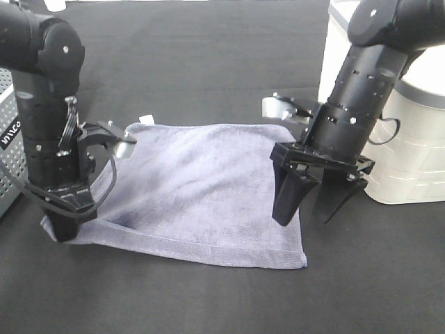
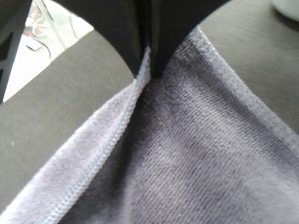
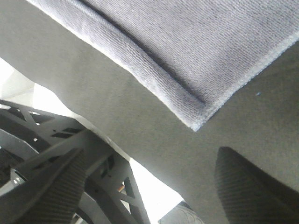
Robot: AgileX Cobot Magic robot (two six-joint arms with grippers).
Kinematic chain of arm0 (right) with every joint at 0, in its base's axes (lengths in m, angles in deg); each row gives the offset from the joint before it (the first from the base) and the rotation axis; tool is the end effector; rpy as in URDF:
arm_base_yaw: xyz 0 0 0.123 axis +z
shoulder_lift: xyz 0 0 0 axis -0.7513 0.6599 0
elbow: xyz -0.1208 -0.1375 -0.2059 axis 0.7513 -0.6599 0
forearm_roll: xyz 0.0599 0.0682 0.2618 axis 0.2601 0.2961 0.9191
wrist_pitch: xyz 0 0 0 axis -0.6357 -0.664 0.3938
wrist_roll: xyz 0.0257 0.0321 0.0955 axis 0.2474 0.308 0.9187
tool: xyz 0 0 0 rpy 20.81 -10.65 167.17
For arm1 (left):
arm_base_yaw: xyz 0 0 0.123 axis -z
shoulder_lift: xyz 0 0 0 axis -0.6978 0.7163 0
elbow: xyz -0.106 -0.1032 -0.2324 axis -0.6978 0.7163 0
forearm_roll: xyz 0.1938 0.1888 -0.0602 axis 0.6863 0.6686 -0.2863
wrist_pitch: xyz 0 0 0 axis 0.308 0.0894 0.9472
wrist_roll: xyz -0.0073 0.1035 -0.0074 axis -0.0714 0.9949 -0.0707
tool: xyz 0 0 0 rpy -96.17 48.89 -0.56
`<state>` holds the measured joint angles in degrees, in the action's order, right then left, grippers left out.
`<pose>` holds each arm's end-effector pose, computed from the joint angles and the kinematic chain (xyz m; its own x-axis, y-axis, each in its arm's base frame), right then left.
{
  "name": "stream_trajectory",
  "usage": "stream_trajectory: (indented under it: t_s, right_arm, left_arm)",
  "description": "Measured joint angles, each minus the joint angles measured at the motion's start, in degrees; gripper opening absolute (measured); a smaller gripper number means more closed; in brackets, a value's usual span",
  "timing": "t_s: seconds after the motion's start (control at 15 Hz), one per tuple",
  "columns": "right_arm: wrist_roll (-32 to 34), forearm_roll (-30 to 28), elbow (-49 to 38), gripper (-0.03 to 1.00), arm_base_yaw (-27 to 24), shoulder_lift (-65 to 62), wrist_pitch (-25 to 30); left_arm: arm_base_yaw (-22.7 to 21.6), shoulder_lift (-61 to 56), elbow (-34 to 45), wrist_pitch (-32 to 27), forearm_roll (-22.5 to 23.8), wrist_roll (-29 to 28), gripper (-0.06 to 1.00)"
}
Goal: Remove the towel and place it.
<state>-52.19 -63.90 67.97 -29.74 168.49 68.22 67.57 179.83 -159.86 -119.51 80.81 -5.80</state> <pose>0.3280 0.1543 0.1298 -0.8679 -0.4817 0.1213 -0.4013 0.8238 0.4005 0.3237 -0.1404 0.1067 -0.6376 0.7315 0.2415 0.7283 0.6746 -0.1205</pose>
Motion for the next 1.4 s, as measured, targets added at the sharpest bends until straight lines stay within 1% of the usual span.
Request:
stream_trajectory:
  t_s: [0.07,0.27,0.33,0.4,0.47,0.6,0.67,0.8,0.93,1.07,1.13,1.27,1.33,1.4]
  right_arm:
    - [0.4,0.11,0.0,0.74,0.0,-0.29,0.0]
    - [1.2,0.52,0.0,0.74,0.0,-0.8,0.0]
    - [1.83,0.97,0.0,0.74,0.0,-0.8,0.0]
    - [1.83,0.97,0.0,0.74,0.0,-0.8,0.0]
    - [2.58,1.2,0.0,0.74,0.0,-0.8,0.0]
    - [3.04,1.2,0.0,0.74,0.0,-0.8,0.0]
    - [3.21,1.2,0.0,0.74,0.0,-0.8,0.0]
    - [3.44,1.26,0.0,0.74,0.0,-0.8,0.0]
    - [3.61,2.52,0.0,0.74,0.0,-0.8,0.0]
    - [3.67,5.44,0.0,0.74,0.0,-0.8,0.0]
    - [3.21,9.4,0.0,0.74,0.0,-0.8,0.0]
    - [3.5,10.08,-0.4,0.74,0.57,-0.86,-0.17]
    - [4.58,9.91,-1.89,0.74,1.89,-0.92,-1.03]
    - [5.79,8.54,-3.95,0.74,4.18,-1.15,-4.47]
  left_arm:
    - [0.0,0.0,0.17,-0.06,-0.11,-0.69,0.14]
    - [0.0,0.0,0.17,0.17,-0.29,-4.93,0.53]
    - [0.0,0.0,0.17,0.23,-0.52,-5.5,0.61]
    - [0.0,0.0,0.17,0.23,-0.52,-5.5,0.61]
    - [0.0,0.0,0.17,-0.06,-2.52,-5.67,0.66]
    - [0.0,0.0,0.29,-0.17,-5.21,-5.67,0.67]
    - [0.0,0.11,0.4,-0.17,-5.79,-5.84,0.67]
    - [0.0,0.17,0.4,-0.11,-5.9,-6.3,0.67]
    - [0.0,0.17,0.4,1.2,-6.02,-6.93,0.67]
    - [0.0,0.17,0.4,0.92,-6.02,-8.42,0.67]
    - [0.0,0.17,0.0,0.0,-6.02,-9.4,0.67]
    - [0.0,0.17,-0.17,-0.06,-5.84,-9.57,0.67]
    - [0.0,0.17,-0.29,-0.06,-5.73,-9.57,0.67]
    - [0.0,0.17,-0.29,-0.11,-5.79,-9.57,0.67]
